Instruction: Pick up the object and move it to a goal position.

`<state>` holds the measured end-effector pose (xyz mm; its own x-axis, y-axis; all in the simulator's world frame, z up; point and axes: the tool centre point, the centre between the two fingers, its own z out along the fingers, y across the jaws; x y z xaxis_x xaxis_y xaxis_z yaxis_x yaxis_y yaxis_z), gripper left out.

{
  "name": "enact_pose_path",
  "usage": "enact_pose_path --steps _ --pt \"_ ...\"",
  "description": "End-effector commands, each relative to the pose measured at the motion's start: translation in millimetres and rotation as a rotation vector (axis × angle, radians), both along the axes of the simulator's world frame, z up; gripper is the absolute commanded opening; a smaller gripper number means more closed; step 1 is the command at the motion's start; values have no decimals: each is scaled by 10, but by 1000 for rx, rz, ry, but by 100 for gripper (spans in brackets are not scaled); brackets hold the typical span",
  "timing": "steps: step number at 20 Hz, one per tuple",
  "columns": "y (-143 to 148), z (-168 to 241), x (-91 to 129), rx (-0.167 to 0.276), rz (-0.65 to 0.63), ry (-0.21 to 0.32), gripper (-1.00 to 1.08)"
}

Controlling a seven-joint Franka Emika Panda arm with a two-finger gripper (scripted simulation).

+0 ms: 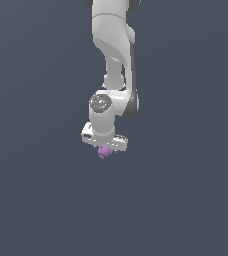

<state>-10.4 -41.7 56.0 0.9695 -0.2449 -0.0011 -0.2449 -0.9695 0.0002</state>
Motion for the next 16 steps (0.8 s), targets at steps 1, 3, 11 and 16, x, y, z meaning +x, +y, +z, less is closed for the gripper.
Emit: enact_pose_path --steps 1,3,11,16 --pt "-2 -101 0 0 -1 -1 100" --pt "0 -147 4 0 -1 -1 100" --pt "-4 -166 10 0 -2 -1 -100" --pt "-4 -166 10 0 -2 -1 -100"
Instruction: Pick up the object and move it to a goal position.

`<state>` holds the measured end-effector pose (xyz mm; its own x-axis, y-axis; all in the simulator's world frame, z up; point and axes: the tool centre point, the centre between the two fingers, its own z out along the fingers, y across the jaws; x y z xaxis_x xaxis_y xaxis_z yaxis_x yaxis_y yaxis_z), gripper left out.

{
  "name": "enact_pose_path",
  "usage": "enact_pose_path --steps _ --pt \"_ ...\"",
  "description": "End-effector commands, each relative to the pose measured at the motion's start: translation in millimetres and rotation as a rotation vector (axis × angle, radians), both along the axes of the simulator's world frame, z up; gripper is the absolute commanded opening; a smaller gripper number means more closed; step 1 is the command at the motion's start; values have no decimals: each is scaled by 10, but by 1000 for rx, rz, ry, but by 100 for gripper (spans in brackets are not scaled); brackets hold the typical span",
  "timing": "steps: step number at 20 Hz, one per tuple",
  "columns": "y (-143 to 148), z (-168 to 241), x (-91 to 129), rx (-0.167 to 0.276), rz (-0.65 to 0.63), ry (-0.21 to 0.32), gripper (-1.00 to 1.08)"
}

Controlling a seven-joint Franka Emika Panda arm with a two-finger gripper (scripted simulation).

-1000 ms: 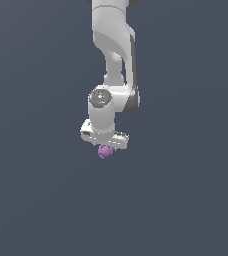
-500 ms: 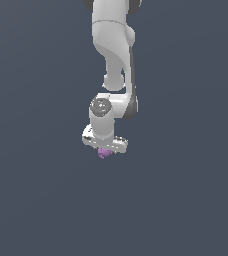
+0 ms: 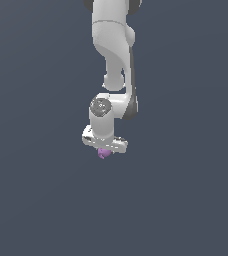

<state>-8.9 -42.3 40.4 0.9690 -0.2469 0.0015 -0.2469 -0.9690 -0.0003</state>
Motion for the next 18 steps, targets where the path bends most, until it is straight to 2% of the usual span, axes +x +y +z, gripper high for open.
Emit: enact_pose_path --steps 1,10,18 --pt "-2 -2 0 0 0 0 -100" --pt "190 147 -99 0 0 0 -100" --pt "710 543 -360 0 0 1 -100"
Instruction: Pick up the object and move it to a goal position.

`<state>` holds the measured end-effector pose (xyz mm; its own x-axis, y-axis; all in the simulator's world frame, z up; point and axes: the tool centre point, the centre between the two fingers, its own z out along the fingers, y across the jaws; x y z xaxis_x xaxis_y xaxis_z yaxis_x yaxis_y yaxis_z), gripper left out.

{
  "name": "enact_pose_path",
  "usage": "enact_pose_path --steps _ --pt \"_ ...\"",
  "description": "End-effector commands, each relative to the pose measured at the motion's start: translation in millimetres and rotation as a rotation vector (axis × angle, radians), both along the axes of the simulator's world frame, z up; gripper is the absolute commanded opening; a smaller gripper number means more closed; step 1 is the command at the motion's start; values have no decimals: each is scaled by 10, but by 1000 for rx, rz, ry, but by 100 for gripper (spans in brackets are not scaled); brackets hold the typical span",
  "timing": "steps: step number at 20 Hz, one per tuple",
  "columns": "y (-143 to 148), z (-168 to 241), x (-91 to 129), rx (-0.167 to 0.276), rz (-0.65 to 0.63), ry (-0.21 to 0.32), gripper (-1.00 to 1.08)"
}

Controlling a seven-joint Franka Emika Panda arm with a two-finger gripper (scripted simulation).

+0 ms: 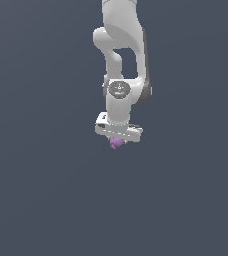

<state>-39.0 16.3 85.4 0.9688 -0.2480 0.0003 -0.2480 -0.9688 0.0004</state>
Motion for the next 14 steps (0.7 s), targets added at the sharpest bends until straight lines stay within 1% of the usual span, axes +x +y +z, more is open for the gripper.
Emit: enact_pose_path --steps 1,8,14 --pt "212 161 -103 0 1 -1 -100" --pt "798 614 -380 -1 2 0 -100" --pt "1149 888 -532 -1 2 0 -100"
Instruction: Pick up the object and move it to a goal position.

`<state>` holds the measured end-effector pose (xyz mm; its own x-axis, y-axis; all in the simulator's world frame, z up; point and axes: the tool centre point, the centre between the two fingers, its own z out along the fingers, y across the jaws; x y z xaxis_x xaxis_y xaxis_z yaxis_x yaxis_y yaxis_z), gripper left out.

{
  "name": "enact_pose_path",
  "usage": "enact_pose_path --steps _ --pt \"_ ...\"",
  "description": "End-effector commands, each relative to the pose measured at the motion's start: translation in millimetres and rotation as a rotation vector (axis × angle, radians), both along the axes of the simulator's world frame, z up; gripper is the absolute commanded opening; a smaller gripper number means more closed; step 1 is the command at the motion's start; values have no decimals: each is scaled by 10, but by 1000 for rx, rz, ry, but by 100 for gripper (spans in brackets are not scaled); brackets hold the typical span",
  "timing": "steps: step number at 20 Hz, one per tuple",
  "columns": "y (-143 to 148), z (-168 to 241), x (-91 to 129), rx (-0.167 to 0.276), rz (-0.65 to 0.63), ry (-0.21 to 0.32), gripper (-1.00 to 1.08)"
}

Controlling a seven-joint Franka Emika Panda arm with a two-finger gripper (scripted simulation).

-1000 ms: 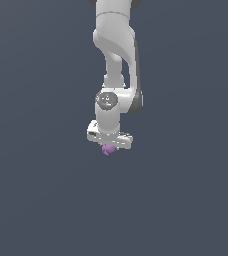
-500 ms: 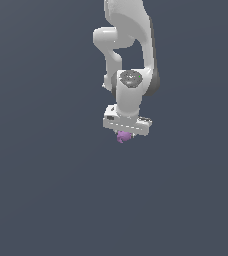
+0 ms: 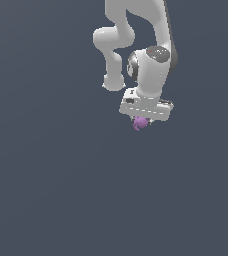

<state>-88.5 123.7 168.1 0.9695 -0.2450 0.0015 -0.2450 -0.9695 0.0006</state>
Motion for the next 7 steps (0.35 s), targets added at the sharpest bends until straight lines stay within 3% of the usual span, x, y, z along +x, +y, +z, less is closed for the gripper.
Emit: enact_pose_path --steps 1,7 --pt "116 93 -54 -1 -1 1 -100" --pt "232 180 -93 0 -1 1 -100"
